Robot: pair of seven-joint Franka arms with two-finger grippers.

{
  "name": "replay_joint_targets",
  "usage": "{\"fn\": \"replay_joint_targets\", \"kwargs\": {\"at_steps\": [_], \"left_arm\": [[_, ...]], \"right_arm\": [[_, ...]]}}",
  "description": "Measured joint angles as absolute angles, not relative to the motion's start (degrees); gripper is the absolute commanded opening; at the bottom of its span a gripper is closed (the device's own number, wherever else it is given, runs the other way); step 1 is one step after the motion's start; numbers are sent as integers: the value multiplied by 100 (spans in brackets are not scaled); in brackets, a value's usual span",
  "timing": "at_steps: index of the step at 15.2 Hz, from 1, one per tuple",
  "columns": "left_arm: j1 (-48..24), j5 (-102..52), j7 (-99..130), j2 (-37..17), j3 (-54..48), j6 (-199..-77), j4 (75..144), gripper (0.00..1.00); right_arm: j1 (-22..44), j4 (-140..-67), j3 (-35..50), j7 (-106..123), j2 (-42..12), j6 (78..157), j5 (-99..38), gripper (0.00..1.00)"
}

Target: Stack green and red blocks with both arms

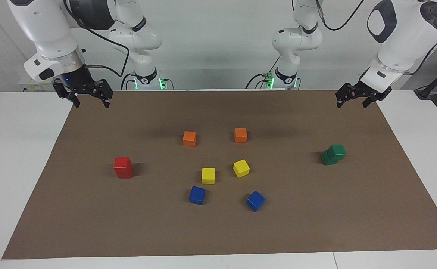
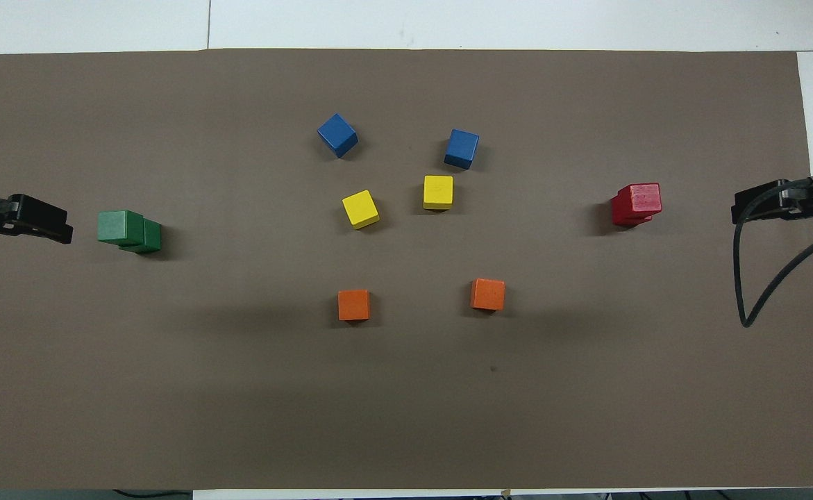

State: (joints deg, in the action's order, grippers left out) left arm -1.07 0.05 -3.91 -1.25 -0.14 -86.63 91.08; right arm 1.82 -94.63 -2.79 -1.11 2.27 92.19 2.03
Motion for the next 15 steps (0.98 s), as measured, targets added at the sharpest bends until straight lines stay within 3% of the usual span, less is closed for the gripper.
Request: {"fn": "replay_joint_targets", "kwargs": {"at_steps": [15], "left_arm": [[-41,5,132,-131,-363,-9071,9053,100]], "right_arm": [[173,-9464,-279,-111,279,8890,200,100]]}}
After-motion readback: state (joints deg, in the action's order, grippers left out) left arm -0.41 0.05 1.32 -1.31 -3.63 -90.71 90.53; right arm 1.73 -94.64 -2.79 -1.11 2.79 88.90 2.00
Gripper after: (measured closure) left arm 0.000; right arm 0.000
